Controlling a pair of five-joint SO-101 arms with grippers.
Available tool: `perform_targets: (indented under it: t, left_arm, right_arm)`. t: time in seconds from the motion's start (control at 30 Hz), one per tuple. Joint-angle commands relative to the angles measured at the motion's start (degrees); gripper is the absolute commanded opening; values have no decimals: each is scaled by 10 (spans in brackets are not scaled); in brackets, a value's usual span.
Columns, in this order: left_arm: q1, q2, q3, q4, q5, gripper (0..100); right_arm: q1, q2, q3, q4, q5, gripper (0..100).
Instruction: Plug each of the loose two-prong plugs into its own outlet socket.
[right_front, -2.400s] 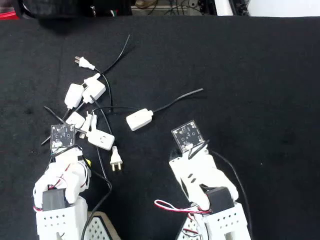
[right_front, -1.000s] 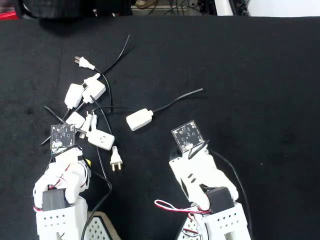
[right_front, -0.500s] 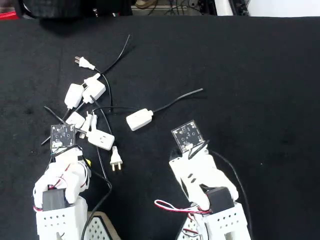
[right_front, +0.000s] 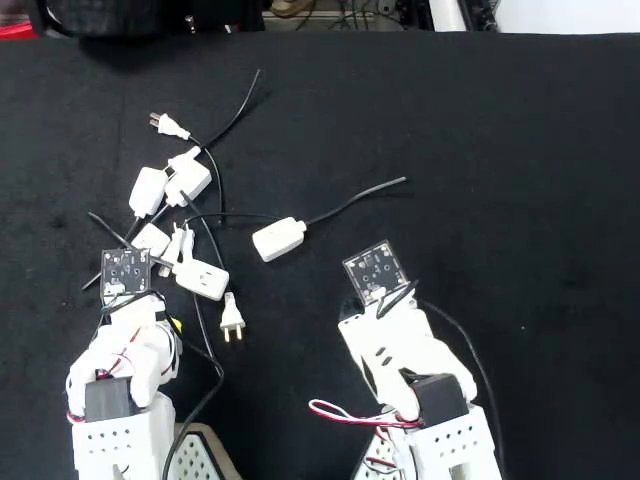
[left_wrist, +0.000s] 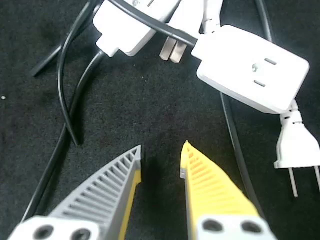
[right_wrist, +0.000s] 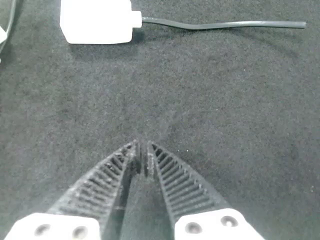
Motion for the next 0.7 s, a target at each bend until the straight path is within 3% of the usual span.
perform_targets:
  t: [0.0,0.67]
  left_arm:
    - [9,0,10,3,-1,138]
    - [14,0,10,2,-1,140]
  right_arm:
    - [5,-34,0,4,3,25]
    - [5,-34,0,4,3,25]
